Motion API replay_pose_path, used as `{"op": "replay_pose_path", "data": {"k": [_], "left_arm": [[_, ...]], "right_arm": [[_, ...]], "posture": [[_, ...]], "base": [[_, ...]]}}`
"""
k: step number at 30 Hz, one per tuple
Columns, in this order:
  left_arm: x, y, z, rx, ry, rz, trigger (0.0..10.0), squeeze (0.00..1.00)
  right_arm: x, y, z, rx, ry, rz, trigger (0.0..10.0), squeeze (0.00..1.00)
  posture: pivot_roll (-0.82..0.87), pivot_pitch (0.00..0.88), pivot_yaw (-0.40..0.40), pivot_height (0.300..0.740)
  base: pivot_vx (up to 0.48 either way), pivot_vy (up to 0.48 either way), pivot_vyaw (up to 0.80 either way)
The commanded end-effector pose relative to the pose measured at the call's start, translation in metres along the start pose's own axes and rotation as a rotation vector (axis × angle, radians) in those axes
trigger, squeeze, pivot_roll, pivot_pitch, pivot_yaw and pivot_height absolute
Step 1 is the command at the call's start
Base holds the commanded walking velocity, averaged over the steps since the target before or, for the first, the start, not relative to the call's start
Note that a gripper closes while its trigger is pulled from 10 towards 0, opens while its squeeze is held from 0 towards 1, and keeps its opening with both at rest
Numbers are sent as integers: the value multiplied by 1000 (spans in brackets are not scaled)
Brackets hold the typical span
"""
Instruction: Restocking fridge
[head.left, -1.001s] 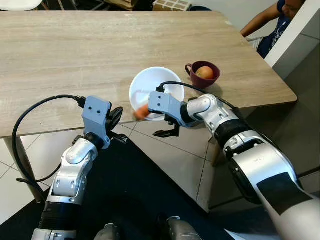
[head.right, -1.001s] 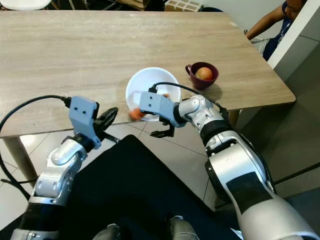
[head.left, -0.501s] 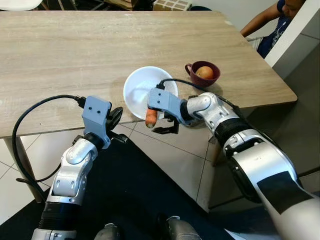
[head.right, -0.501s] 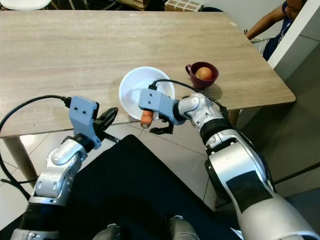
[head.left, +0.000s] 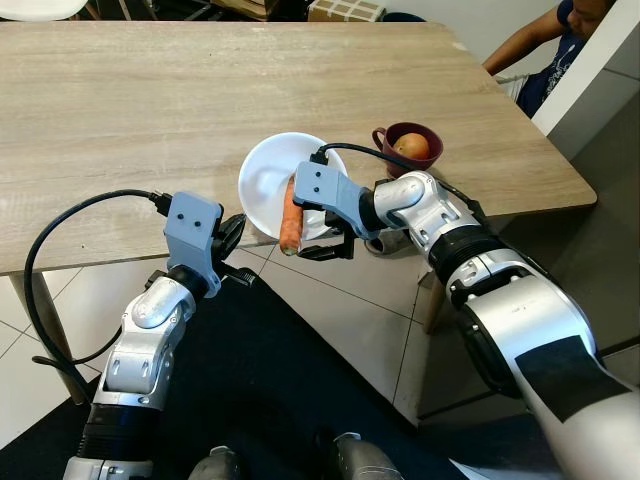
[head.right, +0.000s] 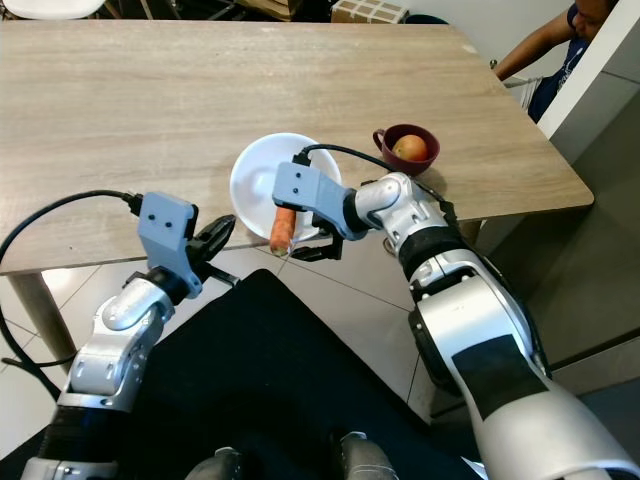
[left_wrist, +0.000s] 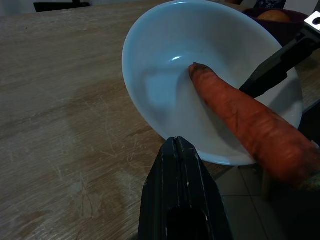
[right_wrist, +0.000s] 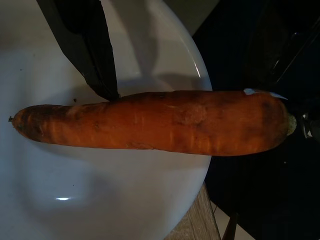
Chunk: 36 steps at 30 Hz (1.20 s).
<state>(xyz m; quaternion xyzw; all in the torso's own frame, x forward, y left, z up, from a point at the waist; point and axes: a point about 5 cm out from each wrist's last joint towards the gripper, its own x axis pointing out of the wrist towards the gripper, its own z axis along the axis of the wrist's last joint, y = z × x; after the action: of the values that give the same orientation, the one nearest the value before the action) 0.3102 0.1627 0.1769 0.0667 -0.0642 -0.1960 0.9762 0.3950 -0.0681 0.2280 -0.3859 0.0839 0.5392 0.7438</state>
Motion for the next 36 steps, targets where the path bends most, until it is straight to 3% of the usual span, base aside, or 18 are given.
{"op": "replay_pose_path", "data": {"k": [1, 9, 10, 11, 13, 14, 15, 36], "left_arm": [[-3, -2, -2, 11, 16, -14, 10000, 0], [-2, -2, -2, 12, 16, -15, 10000, 0], [-2, -2, -2, 12, 16, -15, 10000, 0], [-2, -2, -2, 12, 16, -15, 10000, 0], [-2, -2, -2, 11, 14, -16, 10000, 0], [-2, -2, -2, 11, 14, -16, 10000, 0], [-2, -2, -2, 10, 14, -16, 10000, 0], [-3, -2, -2, 7, 15, -17, 10000, 0]], "right_arm": [[0, 1, 1, -6, -3, 14, 10000, 0], [-4, -4, 7, 0, -22, 10, 10000, 0], [-4, -4, 7, 0, -21, 10, 4510, 0], [-4, -4, 7, 0, -21, 10, 4510, 0], [-4, -4, 6, 2, -20, 12, 863, 0], [-4, -4, 6, 2, -20, 13, 863, 0], [-4, -4, 6, 5, -21, 16, 0, 0], [-8, -4, 6, 32, -32, 66, 0, 0]], "posture": [[-37, 173, -97, 740], [-38, 171, -95, 740], [-38, 170, -96, 740], [-38, 170, -96, 740], [-39, 172, -96, 740], [-38, 172, -96, 740], [-38, 173, -96, 740], [-38, 176, -96, 740]], "base": [[0, 0, 0], [0, 0, 0], [0, 0, 0], [0, 0, 0], [0, 0, 0], [0, 0, 0], [0, 0, 0], [0, 0, 0]]}}
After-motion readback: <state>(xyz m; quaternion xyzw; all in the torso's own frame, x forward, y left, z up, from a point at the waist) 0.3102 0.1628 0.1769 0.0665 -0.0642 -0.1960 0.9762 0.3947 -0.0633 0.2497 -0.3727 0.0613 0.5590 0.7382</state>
